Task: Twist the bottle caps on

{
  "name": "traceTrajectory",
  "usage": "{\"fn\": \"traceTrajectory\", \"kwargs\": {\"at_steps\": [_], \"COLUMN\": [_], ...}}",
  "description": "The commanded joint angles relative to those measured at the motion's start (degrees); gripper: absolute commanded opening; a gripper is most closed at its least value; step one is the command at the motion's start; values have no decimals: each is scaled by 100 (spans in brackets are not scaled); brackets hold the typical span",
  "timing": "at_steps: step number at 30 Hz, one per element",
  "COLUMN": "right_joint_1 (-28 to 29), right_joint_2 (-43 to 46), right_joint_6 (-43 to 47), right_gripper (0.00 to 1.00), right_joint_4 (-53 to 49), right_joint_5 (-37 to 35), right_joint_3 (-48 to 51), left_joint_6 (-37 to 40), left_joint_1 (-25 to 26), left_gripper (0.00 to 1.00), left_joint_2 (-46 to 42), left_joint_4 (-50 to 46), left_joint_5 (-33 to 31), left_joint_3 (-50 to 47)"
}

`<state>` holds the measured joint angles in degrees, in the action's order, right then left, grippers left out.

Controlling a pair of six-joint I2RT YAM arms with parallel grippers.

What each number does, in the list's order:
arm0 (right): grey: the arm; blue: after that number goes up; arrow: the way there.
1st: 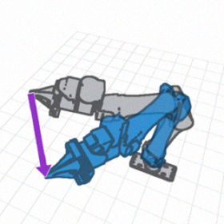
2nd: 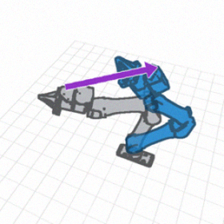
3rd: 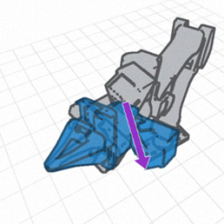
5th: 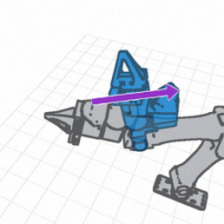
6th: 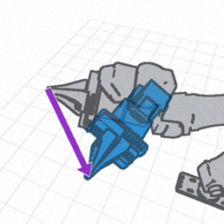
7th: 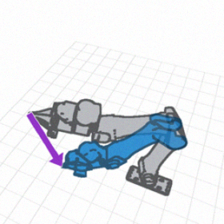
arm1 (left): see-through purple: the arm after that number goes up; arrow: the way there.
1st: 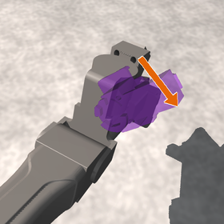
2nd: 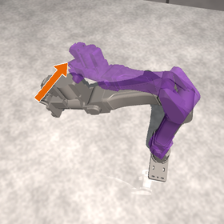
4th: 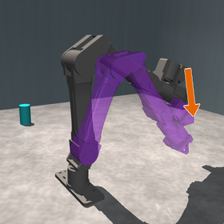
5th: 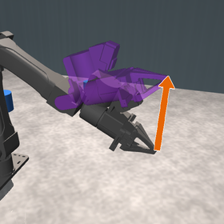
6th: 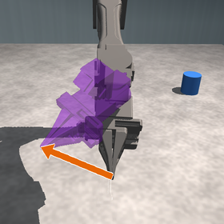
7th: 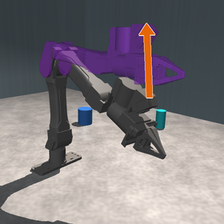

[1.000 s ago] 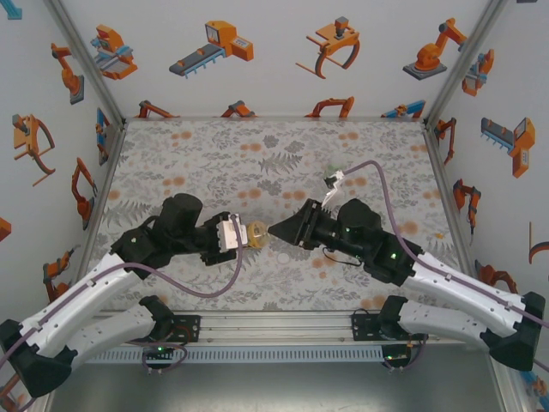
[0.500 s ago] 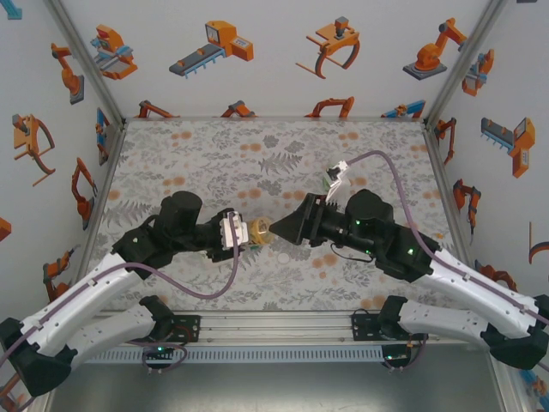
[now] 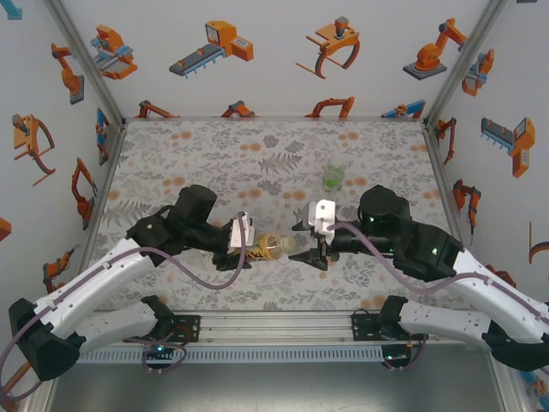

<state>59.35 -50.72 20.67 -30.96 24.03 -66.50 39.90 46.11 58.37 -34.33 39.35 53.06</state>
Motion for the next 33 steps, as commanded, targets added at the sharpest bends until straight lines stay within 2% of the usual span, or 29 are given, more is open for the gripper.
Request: {"fn": "traceTrajectory", "kwargs": {"at_steps": [1,10,12,16,20,24,28,33], "right_joint_1": [22,15,22,21,18,21,21,32], "right_joint_2": [-66,-34,-9,4,91,207,316,273], "right_joint_6": [1549,1536,1387,1003,-60,-1354,-3149,-6109], "right_gripper": [54,39,32,25,18,10,0,0], "right_joint_4": [-510,-282,-175,-35,652,1491,2307,3165], "right_joint_5": [465,481,463,642,696,420,-485,-1771], "right_joint_3": [-127,42,91,167,476,857,1256,1795], "left_joint_6": [244,266,273,264,199,26,-127,-222], "left_joint_1": [20,21,21,23,20,17,21,21], "left_gripper": [0,0,0,0,0,0,0,0], "left_joint_2": [171,191,192,168,136,83,-6,-127], "left_joint_4": [-489,-517,-518,-524,-449,-264,-53,175], "left_joint_5": [721,849,846,785,575,87,-517,-1128], "left_joint_3": [296,308,304,314,302,233,164,67]}}
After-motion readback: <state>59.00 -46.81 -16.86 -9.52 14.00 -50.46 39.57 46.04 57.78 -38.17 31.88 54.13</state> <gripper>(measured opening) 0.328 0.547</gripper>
